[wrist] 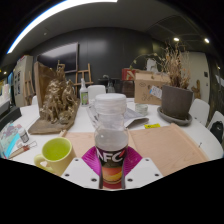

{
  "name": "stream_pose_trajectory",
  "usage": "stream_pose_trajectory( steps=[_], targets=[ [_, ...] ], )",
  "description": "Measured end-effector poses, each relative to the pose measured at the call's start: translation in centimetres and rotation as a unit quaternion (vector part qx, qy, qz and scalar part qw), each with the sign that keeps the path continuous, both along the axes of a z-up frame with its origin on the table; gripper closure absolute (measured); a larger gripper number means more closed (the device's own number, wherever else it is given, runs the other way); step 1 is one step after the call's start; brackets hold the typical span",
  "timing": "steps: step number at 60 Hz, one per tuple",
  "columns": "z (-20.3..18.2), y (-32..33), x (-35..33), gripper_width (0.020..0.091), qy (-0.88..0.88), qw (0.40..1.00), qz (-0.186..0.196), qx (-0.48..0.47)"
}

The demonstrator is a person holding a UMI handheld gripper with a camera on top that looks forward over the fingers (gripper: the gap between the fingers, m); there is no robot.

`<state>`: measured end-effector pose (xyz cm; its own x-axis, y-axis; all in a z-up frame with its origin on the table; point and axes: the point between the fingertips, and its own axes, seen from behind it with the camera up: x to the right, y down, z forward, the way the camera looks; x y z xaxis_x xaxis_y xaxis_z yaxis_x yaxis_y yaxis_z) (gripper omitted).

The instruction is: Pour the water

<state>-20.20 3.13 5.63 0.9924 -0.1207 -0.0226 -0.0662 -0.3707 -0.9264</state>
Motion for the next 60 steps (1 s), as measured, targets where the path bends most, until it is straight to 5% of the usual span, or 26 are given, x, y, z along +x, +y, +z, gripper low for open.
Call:
stream_pose_trajectory(
  steps=[8, 17, 19, 23, 24, 42, 60],
  targets=[
    [-0.5, -0.4, 0.1, 0.0843, -0.007, 1.000, -0.003, 0.006],
    [-0.6, -0.7, -0.2, 0.0673, -0.008, 1.000, 0.000, -0.003],
    [-0.8, -1.0, -0.2, 0.0594, -0.003, 1.000, 0.002, -0.014],
    [-0.6, -2.1, -0.6, 0.0257, 0.002, 1.000, 0.005, -0.030],
    [-0.4, -2.4, -0.6, 0.0231, 0.002, 0.999, 0.003, -0.034],
    [6.3, -14.3, -2.9, 0.0244, 0.003, 0.996, -0.038, -0.086],
    [11.4, -24.7, -8.2, 0.0245, -0.012, 0.993, -0.038, -0.109]
  ],
)
